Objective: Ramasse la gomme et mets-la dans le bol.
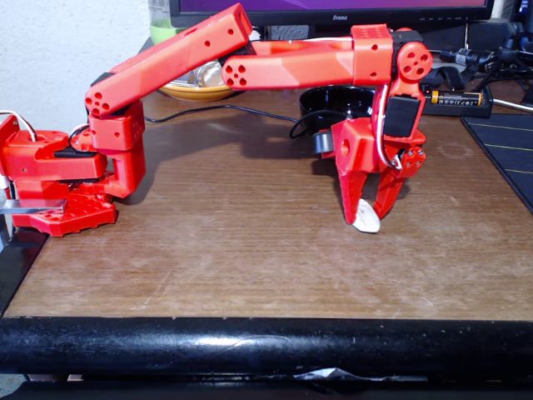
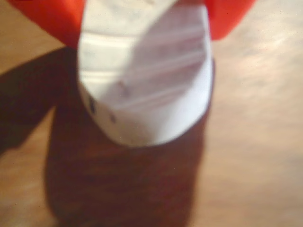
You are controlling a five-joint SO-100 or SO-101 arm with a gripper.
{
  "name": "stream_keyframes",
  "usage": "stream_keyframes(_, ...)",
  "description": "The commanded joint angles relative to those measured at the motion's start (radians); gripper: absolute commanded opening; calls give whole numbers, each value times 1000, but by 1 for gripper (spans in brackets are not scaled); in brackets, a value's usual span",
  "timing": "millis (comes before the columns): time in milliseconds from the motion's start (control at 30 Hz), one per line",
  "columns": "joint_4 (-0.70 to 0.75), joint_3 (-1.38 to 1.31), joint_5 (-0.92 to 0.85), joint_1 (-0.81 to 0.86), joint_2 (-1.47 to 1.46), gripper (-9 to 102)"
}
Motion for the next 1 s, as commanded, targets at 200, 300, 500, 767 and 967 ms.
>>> stream_keyframes(200,41,265,48,-61,667,-6)
stream_keyframes(300,41,393,57,-147,842,-6)
stream_keyframes(500,38,626,104,-376,1095,-6)
stream_keyframes(767,6,782,170,-588,1316,-6)
stream_keyframes(967,-186,942,192,-609,1308,-6)
